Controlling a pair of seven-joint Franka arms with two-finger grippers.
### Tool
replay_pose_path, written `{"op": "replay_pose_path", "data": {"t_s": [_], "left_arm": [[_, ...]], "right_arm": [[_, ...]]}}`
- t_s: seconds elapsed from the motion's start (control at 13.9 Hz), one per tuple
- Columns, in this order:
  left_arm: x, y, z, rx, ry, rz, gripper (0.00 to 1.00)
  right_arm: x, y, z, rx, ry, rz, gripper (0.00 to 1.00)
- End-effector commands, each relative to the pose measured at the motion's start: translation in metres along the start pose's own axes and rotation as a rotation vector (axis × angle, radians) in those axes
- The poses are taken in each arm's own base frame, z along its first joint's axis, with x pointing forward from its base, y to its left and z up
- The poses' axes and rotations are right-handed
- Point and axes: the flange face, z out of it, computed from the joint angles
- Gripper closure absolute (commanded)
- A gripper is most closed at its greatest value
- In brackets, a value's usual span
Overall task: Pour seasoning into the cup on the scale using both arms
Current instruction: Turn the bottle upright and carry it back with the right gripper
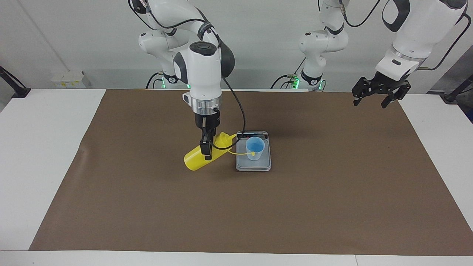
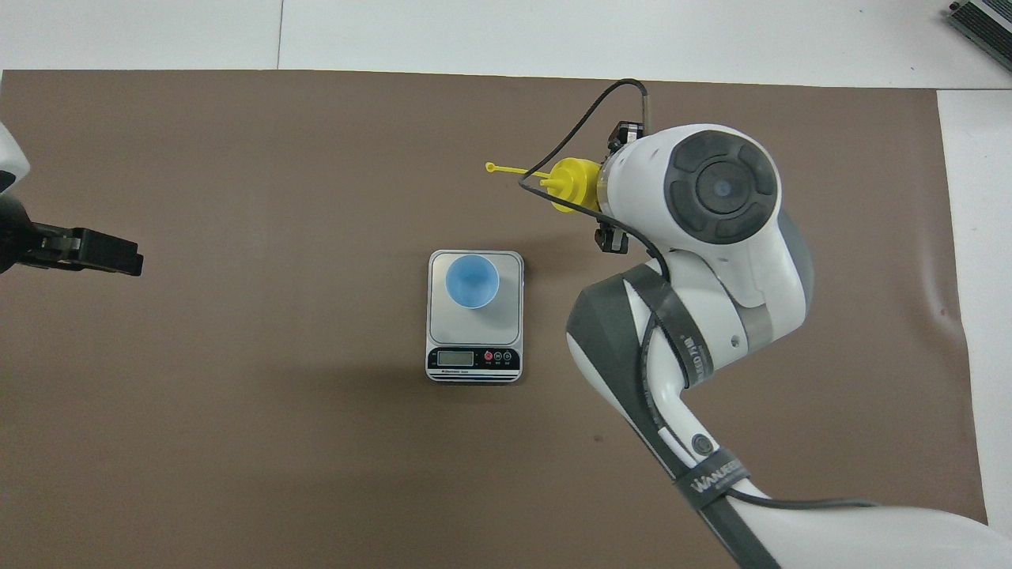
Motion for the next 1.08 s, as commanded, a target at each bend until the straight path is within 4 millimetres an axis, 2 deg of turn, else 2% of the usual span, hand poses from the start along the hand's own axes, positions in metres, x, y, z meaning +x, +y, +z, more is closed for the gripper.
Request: {"op": "replay_pose_path", "data": {"t_s": [0.0,0.22,0.43,1.01], "left_arm": [[-0.009,0.003,0.001,-0.004,0.019,0.006,0.0],[-0.009,0.005,0.001,-0.004,0.019,0.011,0.0],[-0.009,0.005,0.003,-0.004,0.017,0.009,0.0],[-0.01,0.006,0.001,-0.002,0.028,0.012,0.0]], "right_arm": [[0.03,-0.009,-0.007,-0.075,-0.08,0.065,1.0],[0.064,-0.017,-0.002,-0.155,-0.141,0.077,1.0],[0.097,-0.017,0.006,-0.211,-0.187,0.018,1.0],[0.168,-0.002,0.012,-0.383,-0.235,-0.39,1.0]]}}
